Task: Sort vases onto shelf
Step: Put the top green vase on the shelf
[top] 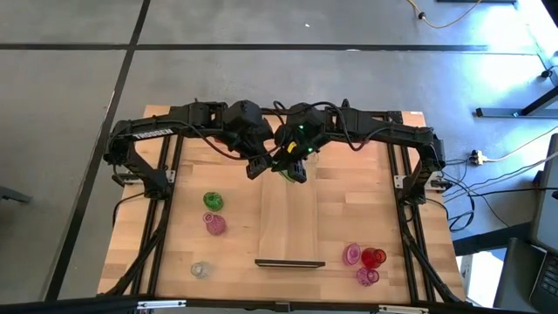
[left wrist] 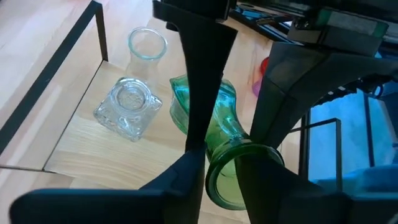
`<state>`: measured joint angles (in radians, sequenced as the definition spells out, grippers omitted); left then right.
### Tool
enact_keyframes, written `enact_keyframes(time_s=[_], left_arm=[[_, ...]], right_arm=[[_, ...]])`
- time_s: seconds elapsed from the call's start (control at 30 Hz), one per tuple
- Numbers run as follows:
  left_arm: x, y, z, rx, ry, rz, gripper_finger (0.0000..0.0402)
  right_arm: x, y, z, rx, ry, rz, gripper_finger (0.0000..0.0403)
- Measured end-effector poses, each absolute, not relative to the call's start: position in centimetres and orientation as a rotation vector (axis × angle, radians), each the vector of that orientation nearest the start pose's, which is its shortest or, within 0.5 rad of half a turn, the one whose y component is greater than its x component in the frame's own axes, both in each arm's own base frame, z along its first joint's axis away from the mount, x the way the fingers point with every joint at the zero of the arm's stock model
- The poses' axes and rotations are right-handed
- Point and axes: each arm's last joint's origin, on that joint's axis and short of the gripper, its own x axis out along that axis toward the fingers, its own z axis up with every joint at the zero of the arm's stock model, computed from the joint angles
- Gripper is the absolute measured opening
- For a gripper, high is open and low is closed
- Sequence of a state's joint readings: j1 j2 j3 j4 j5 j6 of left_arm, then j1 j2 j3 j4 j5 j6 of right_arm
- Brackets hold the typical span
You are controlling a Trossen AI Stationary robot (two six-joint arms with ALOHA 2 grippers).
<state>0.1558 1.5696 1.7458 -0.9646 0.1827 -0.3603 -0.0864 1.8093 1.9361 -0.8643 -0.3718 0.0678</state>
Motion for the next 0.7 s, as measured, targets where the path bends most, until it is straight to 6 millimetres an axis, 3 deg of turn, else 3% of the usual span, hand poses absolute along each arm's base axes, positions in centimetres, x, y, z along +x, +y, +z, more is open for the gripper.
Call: enact_keyframes(time_s=[0.53,0.7], left_arm=[[30.4,4.6,41.3,-0.484,0.727,0.194,0.0102],[28.6,4.4,42.3,-0.477,0.712,0.252,0.0101]], right_arm=[[38.6,-2.4,38.2,0.254,0.769,0.252,0.0065],[38.2,-2.6,37.8,0.244,0.832,0.190,0.0064]])
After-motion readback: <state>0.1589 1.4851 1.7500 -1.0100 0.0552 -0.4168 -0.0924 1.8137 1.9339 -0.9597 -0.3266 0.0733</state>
